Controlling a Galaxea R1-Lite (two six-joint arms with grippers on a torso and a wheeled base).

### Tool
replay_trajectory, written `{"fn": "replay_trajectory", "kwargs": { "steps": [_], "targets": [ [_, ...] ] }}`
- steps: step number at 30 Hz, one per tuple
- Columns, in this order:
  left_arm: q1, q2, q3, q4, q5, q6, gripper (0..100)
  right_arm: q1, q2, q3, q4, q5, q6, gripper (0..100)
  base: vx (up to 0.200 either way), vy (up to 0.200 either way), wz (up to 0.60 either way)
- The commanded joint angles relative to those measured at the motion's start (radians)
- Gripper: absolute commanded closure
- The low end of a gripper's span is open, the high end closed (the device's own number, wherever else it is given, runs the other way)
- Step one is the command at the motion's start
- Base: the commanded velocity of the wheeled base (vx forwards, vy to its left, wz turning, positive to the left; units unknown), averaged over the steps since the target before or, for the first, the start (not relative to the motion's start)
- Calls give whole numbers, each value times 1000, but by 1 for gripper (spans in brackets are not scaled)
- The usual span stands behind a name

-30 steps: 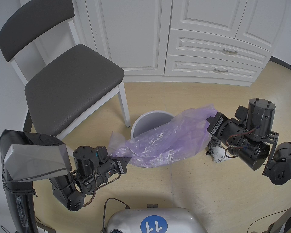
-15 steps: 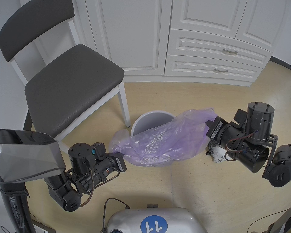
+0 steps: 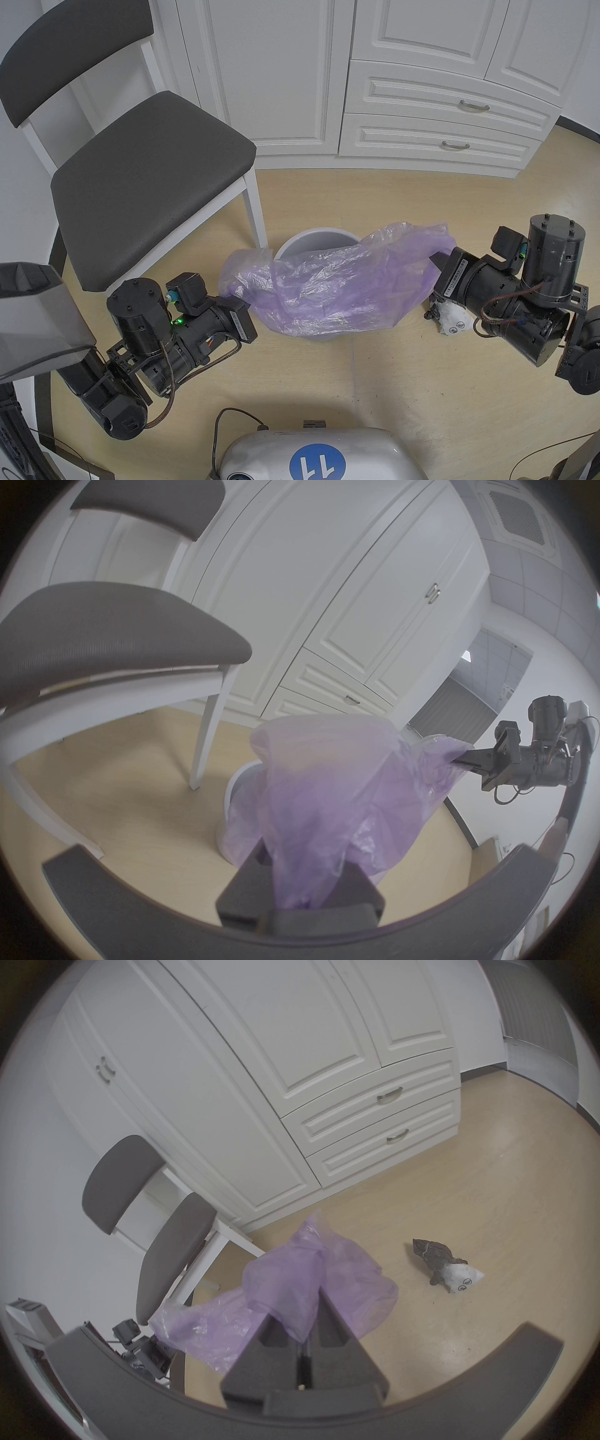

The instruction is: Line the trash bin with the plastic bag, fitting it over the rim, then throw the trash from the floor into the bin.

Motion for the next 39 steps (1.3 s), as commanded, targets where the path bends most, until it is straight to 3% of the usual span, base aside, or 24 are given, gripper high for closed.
{"fn": "replay_trajectory", "kwargs": {
  "steps": [1,21,25,32,33,39],
  "targets": [
    [-8,-57,18,1,-2,15,100,26,-43,17,1,0,-12,100,0,0,0],
    [-29,-177,26,90,-3,44,100,92,-84,90,1,-2,-119,100,0,0,0],
    [-34,-201,56,135,-5,91,100,92,-81,106,-27,-14,-156,100,0,0,0],
    [-52,-201,84,50,-14,99,100,92,-89,112,-36,-16,-162,100,0,0,0],
    [-52,-190,89,-2,-12,99,100,92,-89,110,-33,-16,-179,100,0,0,0],
    [-37,-197,63,0,-8,98,100,94,-109,124,-13,-23,-271,100,0,0,0]
  ]
}}
